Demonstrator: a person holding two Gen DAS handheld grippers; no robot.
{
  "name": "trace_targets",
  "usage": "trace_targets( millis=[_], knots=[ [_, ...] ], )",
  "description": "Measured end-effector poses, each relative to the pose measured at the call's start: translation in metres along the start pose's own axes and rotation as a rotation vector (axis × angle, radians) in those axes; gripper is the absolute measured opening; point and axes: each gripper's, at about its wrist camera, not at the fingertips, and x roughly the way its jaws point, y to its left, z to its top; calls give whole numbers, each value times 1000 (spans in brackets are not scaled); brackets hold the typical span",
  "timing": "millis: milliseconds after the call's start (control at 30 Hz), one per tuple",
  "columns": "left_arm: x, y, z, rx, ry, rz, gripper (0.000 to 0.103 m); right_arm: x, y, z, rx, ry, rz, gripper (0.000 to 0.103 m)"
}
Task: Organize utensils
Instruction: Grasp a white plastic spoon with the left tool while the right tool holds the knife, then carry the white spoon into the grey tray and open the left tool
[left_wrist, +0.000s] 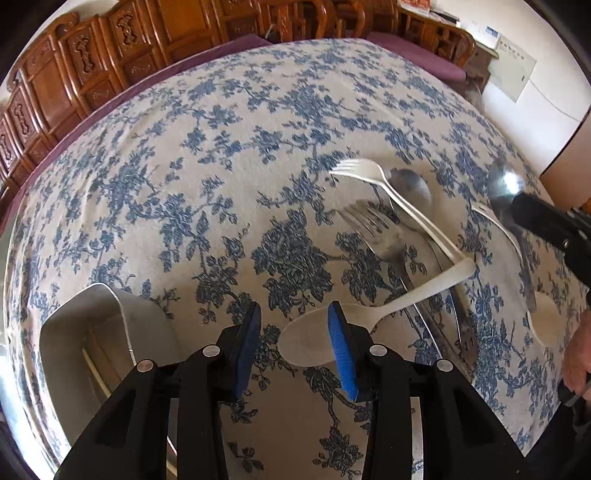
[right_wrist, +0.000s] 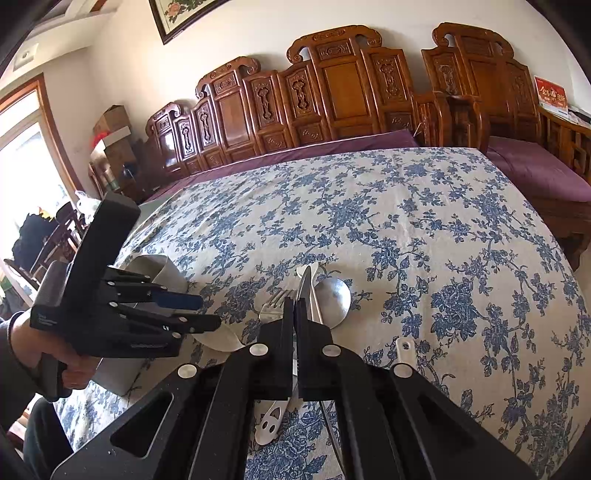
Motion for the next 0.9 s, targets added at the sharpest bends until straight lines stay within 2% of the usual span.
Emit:
trace_targets(
  millis=[67, 167, 267, 467, 667, 900],
  knots=[
    [2, -1, -1, 8, 14, -2, 26, 0, 0, 0, -1, 0, -1, 2],
    [1, -2, -8, 6, 21, -18, 20, 1, 1, -1, -3, 0, -2, 2],
    [-5, 0, -17, -13, 17, -51, 7, 1, 3, -1, -6, 1, -3, 2],
    [-32, -1, -38, -60, -63, -47, 3, -3, 15, 2, -19, -9, 7, 2],
    [-67, -1, -68, -106, -159, 18, 3, -12, 36, 2, -43, -28, 20, 2],
    [-103, 20, -96, -181, -238, 55, 3, -14, 58, -3, -64, -23, 28, 2]
  ],
)
